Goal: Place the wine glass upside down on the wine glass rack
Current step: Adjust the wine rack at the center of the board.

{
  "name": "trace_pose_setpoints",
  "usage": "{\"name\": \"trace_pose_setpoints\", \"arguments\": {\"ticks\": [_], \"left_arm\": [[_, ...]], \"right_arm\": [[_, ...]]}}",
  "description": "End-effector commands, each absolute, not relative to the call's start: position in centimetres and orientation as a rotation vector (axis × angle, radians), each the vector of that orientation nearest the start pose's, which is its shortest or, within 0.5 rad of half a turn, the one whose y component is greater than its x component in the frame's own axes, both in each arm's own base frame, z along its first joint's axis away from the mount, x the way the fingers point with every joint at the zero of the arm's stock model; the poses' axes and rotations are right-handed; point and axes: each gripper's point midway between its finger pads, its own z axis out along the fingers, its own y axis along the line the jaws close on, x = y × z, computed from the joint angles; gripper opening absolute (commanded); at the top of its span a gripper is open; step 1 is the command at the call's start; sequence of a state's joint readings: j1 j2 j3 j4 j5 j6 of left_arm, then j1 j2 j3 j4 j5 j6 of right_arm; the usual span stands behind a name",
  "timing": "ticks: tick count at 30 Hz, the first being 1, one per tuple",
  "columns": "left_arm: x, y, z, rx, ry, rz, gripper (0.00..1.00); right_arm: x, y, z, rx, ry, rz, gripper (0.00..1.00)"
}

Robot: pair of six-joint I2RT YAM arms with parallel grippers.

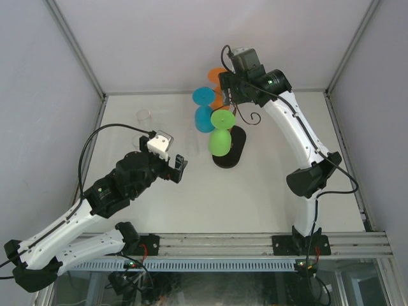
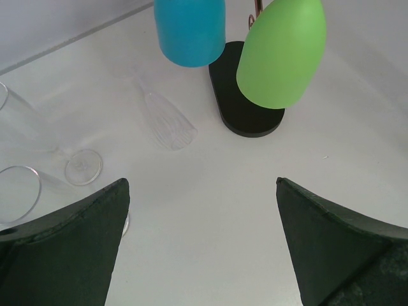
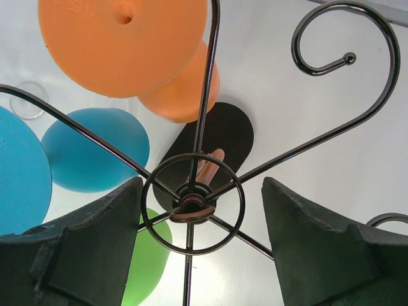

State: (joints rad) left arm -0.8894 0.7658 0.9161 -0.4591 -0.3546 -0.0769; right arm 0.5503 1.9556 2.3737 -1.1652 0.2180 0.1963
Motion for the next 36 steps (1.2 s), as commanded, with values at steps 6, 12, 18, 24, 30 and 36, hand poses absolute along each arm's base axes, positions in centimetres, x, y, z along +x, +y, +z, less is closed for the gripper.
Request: {"name": "trace_pose_setpoints", "arguments": {"ticks": [6,12,18,24,30,36], "left_arm": [[22.3,-18.1,27.8,0.511,1.801,-0.332,0.99],[22.3,-18.0,27.8,0.507,1.8,-0.329,0.99],[22.2,-17.7,28.5,0.488,1.782,-0.334,0.99],[22.3,-17.2,32.0,0.422,1.713,-0.364,0.99],[22.2,-15.1,35.0,0.328,1.674,-0.329,1.0],[22.5,-12.2,35.0,0.236,1.72,-0.198,1.0]], "right_arm": [[39.5,21.1,36.3,-0.375,2.161,0.147,0.71],[38.3,20.9,38.3,-0.384,2.113,0.18,0.71],[36.6,20.3,41.9,-0.361,1.984,0.247,0.74],[32.2,19.5,45.4,-0.443,1.701,0.376,0.85],[27.1,17.5,44.6,-0.42,1.537,0.474,1.0],[23.1,16.5,40.8,-0.382,1.583,0.595,1.0]]}}
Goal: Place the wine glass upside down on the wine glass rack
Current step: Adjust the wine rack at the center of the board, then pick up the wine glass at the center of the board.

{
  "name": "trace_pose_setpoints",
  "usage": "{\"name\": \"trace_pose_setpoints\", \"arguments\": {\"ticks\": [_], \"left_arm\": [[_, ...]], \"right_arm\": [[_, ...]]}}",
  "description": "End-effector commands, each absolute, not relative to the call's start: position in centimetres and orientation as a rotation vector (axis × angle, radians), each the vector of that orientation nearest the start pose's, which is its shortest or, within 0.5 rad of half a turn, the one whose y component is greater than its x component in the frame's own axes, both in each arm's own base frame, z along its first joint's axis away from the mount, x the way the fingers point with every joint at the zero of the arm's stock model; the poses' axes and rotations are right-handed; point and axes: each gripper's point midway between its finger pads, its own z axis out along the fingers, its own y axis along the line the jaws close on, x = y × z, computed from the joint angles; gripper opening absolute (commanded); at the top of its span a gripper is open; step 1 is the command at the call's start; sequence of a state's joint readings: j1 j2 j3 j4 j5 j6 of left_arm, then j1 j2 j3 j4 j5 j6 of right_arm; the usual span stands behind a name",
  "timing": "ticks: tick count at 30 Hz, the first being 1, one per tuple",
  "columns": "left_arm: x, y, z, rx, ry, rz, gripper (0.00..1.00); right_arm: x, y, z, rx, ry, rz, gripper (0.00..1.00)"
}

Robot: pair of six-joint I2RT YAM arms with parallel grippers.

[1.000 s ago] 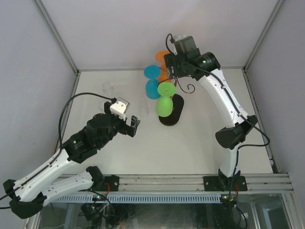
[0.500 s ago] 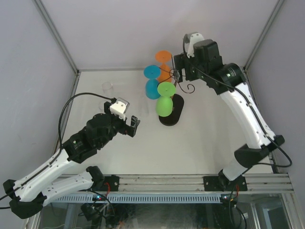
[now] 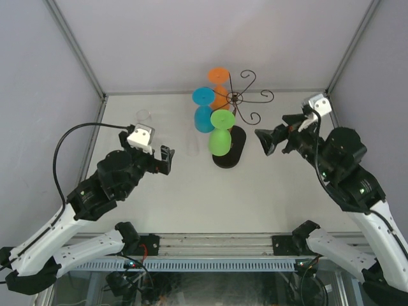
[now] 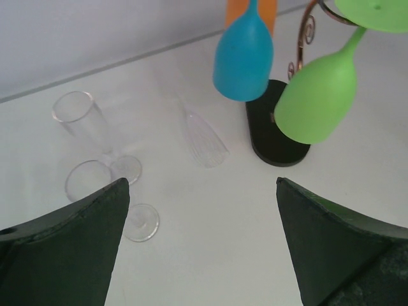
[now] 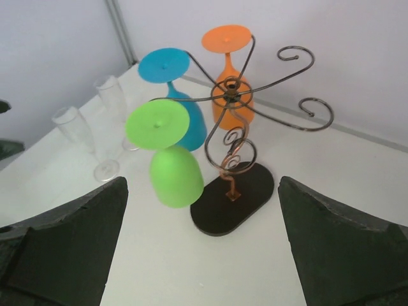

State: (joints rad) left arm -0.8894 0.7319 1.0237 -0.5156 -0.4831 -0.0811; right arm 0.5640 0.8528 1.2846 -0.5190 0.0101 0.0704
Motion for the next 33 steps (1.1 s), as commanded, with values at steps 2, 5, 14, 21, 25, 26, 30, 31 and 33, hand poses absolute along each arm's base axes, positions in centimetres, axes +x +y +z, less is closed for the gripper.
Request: {"name": "trace_pose_setpoints", "arguments": {"ticks": [2,5,14,21,25,26,30,31,33], "left_arm": [[22.4,-11.1,34.9,0.188,1.744,-0.162,1.0],[22.4,-9.1,34.3,0.09,1.78,-0.103,1.0],[22.7,-4.7,31.8,-0.107,1.883,0.003,1.0],[22.6,-4.2,28.2,-0.153,1.991,0.021,1.0],[22.8,-4.5,26.7,-0.15,2.038,0.027,1.0],[22.9,-4.5,26.4,-0.147,2.05,0.032,1.0],[23.6,-4.4,24.8,-0.15,2.09,0.08,1.0],[24.0,-4.4,24.3,-0.151,2.097,0.086,1.0],[24.9,-4.3,23.3,-0.161,2.125,0.087,1.0]], "right_arm": [[22.0,16.9,38.6,-0.4,1.62,0.643,1.0],[21.4,16.9,36.3,-0.386,1.668,0.675,1.0],[20.5,16.5,31.2,-0.359,1.806,0.682,1.0],[20.6,16.4,28.7,-0.349,1.864,0.664,1.0],[20.6,16.8,27.9,-0.371,1.885,0.679,1.0],[20.6,17.0,27.8,-0.378,1.889,0.685,1.0],[20.6,17.3,27.3,-0.397,1.907,0.692,1.0],[20.6,17.4,27.1,-0.401,1.909,0.692,1.0],[20.6,17.4,26.9,-0.404,1.914,0.692,1.0]]}}
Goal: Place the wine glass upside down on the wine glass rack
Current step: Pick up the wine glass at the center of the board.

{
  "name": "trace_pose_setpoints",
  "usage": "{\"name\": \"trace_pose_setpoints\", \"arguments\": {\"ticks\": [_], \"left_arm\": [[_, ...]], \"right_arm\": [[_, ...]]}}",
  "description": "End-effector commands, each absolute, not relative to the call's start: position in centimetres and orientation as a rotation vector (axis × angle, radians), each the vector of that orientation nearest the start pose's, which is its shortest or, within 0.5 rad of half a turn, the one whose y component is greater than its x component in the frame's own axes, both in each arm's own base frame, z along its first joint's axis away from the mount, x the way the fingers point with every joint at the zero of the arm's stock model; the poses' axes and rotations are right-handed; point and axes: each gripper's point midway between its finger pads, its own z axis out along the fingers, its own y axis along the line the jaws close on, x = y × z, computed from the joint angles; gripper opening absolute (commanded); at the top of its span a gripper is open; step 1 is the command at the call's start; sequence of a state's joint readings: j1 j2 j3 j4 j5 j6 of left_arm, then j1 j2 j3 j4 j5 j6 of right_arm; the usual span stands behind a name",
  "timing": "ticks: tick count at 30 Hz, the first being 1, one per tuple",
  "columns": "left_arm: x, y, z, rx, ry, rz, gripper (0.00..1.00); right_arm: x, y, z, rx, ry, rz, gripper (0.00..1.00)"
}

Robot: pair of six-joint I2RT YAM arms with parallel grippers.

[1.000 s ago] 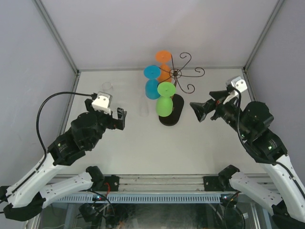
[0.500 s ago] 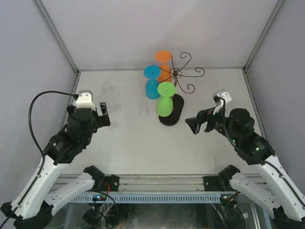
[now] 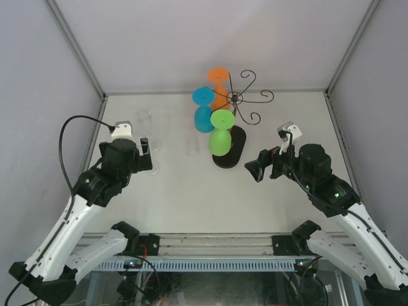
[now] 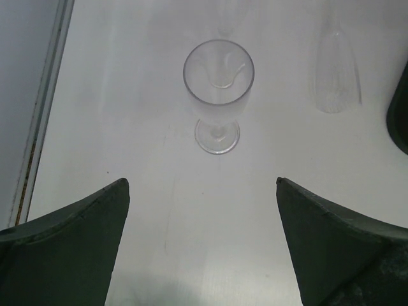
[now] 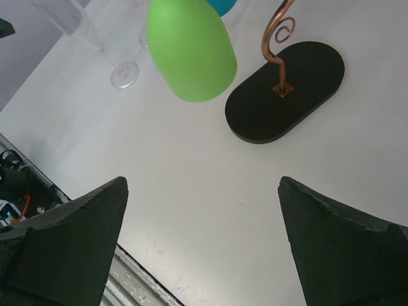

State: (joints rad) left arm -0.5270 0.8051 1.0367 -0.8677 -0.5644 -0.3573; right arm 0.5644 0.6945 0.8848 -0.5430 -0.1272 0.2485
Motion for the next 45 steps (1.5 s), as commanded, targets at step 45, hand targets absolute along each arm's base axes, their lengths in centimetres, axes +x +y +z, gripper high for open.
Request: {"name": "trace_pose_setpoints", "arguments": {"ticks": [45], "left_arm": [[33.4,-4.3,22.4,-0.059,2.215,0.107,0.63]], "right_arm": [[21.2,14.7,23.6,-0.287,1.962,0.549,1.0]]}}
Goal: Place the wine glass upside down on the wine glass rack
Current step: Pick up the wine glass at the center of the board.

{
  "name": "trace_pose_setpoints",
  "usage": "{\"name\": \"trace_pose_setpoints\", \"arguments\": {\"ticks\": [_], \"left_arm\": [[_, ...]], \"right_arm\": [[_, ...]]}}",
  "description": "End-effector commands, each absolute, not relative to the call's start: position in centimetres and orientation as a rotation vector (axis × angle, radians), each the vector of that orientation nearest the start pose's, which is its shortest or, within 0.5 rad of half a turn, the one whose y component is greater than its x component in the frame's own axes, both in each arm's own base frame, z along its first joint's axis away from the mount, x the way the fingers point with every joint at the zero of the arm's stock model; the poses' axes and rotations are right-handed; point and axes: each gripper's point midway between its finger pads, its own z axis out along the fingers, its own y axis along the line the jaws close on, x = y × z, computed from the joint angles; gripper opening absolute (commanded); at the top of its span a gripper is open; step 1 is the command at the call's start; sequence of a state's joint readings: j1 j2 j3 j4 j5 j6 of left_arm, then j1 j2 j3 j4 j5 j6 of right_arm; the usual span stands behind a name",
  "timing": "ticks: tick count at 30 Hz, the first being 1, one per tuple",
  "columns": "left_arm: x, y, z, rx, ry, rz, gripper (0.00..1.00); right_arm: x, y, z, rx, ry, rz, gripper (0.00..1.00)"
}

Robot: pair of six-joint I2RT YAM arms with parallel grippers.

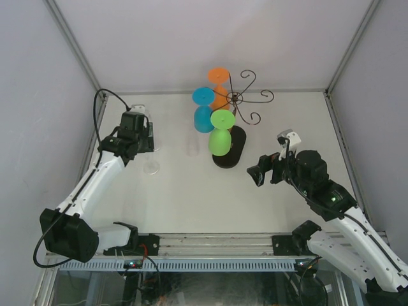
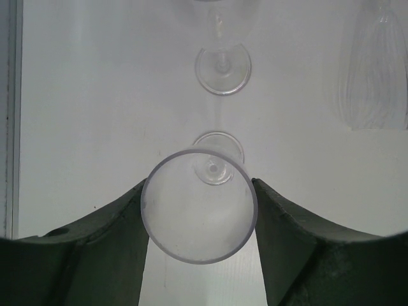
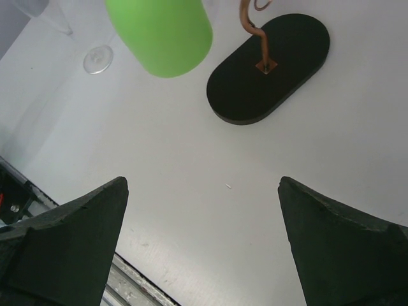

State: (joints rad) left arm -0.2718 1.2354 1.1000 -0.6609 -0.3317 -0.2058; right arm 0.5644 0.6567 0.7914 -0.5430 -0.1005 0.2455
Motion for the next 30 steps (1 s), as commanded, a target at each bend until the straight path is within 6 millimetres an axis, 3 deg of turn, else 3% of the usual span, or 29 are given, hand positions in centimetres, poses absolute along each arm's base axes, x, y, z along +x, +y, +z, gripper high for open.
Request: {"name": "trace_pose_setpoints", "arguments": {"ticks": [1,5,10,18,25,30], "left_arm": [[33.2,-4.3,22.4,-0.059,2.212,0.1,0.63],[32.4,-4.4,22.9,-0.046,2.186,0.07,0.61],[31.2,-5.4,23.5,-0.012,2.175,-0.009,0.59],[27.3,-8.1,25.1,0.04,2.111,-0.201,0.57],[24.3,-12.6,26.8,0.122,2.054,-0.388,0.56],[22.9,-15.0,27.2,0.155,2.036,-0.462,0.54]], "right_arm": [[21.5,14.1,23.6,-0.236,1.959,0.522,1.0],[22.0,12.6,23.7,-0.122,1.951,0.47,1.0],[21.6,13.2,23.5,-0.128,1.957,0.515,1.0],[21.7,12.8,20.9,-0.054,2.037,0.508,1.0],[20.9,16.1,20.5,-0.099,2.037,0.762,1.0],[21.0,18.0,19.6,0.033,2.026,0.894,0.95]]}}
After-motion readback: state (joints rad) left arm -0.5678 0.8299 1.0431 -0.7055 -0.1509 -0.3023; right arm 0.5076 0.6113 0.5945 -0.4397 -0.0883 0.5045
